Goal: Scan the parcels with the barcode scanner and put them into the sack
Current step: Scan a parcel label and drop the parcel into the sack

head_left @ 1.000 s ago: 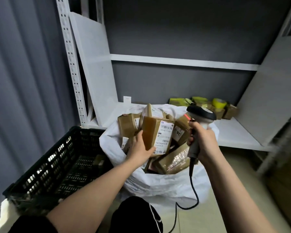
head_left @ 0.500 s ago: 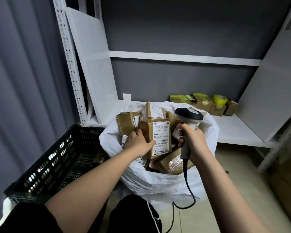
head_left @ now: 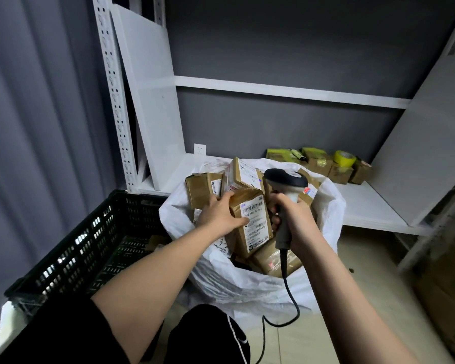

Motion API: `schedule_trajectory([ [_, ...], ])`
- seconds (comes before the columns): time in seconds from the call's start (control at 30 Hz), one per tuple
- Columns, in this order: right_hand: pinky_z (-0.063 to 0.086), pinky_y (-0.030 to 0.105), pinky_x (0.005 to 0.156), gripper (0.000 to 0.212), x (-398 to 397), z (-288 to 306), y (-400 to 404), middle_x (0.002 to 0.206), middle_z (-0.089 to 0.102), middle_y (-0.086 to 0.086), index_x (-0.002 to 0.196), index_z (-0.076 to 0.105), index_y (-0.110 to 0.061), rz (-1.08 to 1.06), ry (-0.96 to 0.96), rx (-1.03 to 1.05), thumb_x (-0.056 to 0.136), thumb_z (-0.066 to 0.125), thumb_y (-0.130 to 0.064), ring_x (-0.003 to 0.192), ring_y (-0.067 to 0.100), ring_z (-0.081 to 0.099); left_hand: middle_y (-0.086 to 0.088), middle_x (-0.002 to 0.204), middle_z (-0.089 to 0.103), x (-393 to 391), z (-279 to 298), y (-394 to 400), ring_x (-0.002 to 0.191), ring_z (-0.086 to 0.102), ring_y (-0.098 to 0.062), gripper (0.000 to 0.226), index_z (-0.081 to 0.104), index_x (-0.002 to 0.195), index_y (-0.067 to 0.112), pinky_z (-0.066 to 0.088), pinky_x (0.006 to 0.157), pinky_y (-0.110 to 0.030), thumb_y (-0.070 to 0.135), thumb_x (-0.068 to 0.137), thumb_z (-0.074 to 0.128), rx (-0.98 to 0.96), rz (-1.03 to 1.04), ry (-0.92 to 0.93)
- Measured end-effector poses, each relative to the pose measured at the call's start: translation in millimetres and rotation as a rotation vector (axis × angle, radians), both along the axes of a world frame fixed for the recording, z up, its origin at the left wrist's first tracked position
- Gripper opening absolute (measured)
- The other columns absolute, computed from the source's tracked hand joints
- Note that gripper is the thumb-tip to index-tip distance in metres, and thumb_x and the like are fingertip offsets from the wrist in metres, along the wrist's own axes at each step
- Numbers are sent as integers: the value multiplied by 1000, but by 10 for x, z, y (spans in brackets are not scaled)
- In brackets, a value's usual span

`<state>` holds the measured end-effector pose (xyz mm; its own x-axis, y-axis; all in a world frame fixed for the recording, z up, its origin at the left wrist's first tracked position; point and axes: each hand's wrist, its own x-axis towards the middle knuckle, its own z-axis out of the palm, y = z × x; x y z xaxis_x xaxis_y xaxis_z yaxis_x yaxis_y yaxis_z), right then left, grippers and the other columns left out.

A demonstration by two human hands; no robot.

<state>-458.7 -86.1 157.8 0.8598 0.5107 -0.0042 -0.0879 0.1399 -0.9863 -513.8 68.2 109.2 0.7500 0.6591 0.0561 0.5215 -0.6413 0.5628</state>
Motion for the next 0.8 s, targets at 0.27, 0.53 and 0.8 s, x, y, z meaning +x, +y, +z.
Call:
schedule_trajectory([
  [0.27, 32, 21, 41, 17, 114, -72, -11, 56, 46, 1, 75, 51, -10, -7, 12, -14, 90, 59, -10, 39, 10, 38, -9, 155, 14, 222, -46, -92, 141, 19, -32, 83, 20, 148, 24, 31, 109, -49, 67, 84, 52, 136, 22, 90],
  [0.53, 33, 21, 42, 7, 56, -86, 41, 56, 48, -2, 92, 55, -11, 45, 14, -71, 91, 60, -14, 41, 10, 39, -4, 154, 23, -102, 31, 203, 137, 36, -29, 72, 26, 147, 28, 36, 107, -44, 61, 88, 51, -68, -65, -115],
  [0.8, 32, 22, 42, 15, -471, 79, 613, 54, 44, 2, 81, 48, -12, 290, -37, -44, 92, 58, -11, 41, 12, 36, 1, 113, 66, -949, 137, 1150, 106, 60, -22, 30, 60, 118, 21, 46, 87, -31, 37, 95, 51, -6, 202, -216],
])
